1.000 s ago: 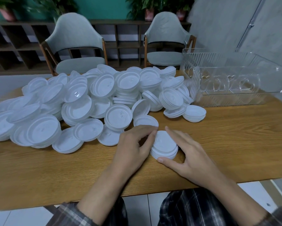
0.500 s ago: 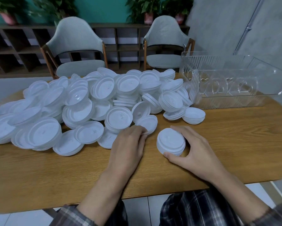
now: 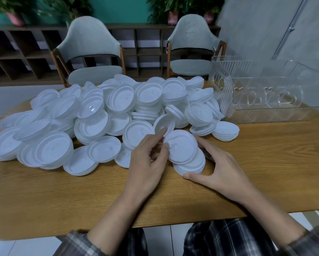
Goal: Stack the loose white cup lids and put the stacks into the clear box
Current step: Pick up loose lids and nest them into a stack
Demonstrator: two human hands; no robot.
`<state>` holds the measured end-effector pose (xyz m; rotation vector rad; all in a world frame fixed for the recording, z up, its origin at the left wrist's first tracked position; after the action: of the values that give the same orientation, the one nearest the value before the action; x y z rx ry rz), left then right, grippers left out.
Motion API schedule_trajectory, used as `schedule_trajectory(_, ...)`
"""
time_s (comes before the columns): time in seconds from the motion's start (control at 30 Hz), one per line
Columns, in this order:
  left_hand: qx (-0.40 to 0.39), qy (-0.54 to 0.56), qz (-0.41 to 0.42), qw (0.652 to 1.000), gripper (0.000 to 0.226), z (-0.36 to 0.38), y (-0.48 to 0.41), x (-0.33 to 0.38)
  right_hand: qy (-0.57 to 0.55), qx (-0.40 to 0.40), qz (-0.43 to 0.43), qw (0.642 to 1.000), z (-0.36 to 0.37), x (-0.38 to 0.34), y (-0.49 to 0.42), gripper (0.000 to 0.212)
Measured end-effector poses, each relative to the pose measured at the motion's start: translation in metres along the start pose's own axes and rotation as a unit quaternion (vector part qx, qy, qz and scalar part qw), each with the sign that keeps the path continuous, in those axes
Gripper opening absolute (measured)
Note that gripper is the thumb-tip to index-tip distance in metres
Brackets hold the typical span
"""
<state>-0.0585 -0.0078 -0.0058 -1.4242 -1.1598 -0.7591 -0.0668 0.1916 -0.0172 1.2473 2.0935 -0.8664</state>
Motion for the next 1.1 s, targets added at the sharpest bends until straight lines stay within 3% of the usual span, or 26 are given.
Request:
schedule_trajectory(0.13, -0.012, -0.017, -0.02, 1.0, 0.029, 0.007, 0.001, -0.007, -0.01, 0.001, 0.001, 1.0, 0.005, 0.001, 0.002, 0.108)
schedule_trajectory(0.33, -0.015, -0.108, 0.011, 0.994, 0.02, 0.012, 0.001, -0.002, 0.037, -0.001, -0.019, 0.999, 0.01, -0.001, 0.005, 0.095)
schedule_trajectory(0.4, -0.032, -0.121, 0.019, 0.992, 0.032, 0.014, 0.002, 0.001, 0.033, -0.002, -0.019, 0.999, 0.01, 0.0, 0.004, 0.095)
schedule_trajectory(0.53, -0.141, -0.115, -0.001, 0.983, 0.066, 0.024, 0.011, -0.002, 0.029, -0.003, -0.024, 0.999, 0.01, -0.001, 0.005, 0.093)
schedule_trajectory(0.9, -0.101, -0.108, 0.017, 0.989, 0.065, 0.024, 0.007, -0.004, 0.041, -0.002, -0.001, 0.999, 0.011, 0.003, 0.006, 0.106)
schedule_trajectory(1.1, -0.103, -0.163, 0.063, 0.979, 0.06, 0.023, 0.01, 0.003, 0.045, 0.0, -0.001, 0.999, 0.013, 0.004, 0.006, 0.101)
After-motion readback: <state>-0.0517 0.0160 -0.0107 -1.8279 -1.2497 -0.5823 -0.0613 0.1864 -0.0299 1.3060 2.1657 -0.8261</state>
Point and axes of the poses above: each hand's wrist, its own y-axis away from the middle knuckle, its own z-axis out of the palm, x = y × z, the point moved 8 cm from there along -y, towards the middle knuckle, and after that the axes turned 1 degree about -x, right-handed, at the moved point
